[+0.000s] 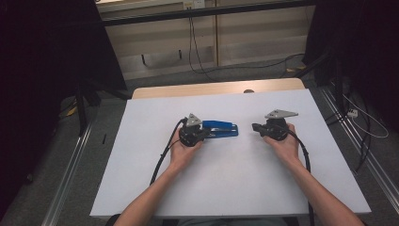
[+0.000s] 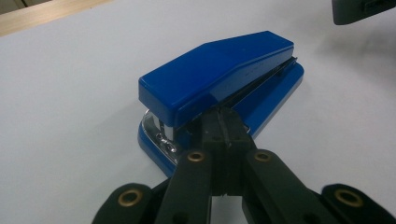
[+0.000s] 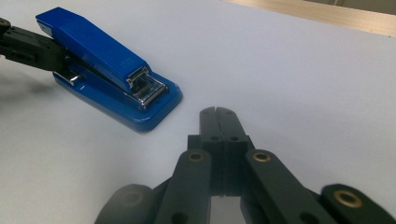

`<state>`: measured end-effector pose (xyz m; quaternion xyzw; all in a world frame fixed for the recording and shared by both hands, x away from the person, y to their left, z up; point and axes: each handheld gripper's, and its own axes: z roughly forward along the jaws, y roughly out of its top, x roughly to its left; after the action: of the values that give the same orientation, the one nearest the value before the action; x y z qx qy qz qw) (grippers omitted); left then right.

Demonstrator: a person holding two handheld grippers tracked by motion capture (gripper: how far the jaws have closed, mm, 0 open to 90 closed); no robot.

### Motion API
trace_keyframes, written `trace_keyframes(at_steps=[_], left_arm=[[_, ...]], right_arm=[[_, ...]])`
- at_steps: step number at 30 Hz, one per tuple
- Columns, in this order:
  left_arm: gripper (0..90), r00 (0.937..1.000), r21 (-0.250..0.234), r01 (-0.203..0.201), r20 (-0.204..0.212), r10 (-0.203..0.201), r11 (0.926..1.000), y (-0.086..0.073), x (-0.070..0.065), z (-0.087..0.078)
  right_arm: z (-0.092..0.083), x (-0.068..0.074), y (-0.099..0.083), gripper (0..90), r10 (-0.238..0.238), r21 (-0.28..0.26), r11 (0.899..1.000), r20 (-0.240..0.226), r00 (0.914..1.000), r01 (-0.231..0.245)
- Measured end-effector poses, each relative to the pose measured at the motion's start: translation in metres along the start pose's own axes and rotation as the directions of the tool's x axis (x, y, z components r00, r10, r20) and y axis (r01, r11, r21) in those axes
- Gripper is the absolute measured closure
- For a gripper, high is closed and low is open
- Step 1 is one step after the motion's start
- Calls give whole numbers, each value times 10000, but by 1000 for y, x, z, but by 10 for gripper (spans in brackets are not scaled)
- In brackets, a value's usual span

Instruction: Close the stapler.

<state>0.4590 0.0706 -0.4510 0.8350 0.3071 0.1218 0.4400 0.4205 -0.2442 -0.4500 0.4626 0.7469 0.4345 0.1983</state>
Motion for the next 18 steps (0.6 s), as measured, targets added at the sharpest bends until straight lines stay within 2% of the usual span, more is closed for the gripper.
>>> trace_keyframes(at_steps=[2,3,7,9,10,15,18], left_arm=[[900,10000,45,-68,-32,69,10000,0,1,-1],[900,10000,99,-14,-38,15,10000,0,1,-1],[875,10000,94,56,26,-56,9999,1,1,-4],[858,9996,58,266,130,-267,9996,2,1,-5],[846,9998,63,189,90,-189,9998,1,1,-6],[775,9998,-14,179,129,-179,9998,1,-4,-8],[707,9999,-85,35,126,-34,10000,1,-6,-11]], right_arm=[[-1,-1,-1,881,88,-48,9999,-55,9999,-88],[-1,-1,-1,846,162,-92,9998,-75,9998,-163],[-2,0,0,800,257,-176,9995,-234,9994,-261],[-4,0,1,749,303,-335,9990,-246,9992,-311],[-6,0,1,732,331,-413,9986,-290,9990,-343],[-10,-2,1,581,391,-537,9977,-333,9987,-408],[-12,-3,2,455,495,-612,9969,-133,9987,-503]])
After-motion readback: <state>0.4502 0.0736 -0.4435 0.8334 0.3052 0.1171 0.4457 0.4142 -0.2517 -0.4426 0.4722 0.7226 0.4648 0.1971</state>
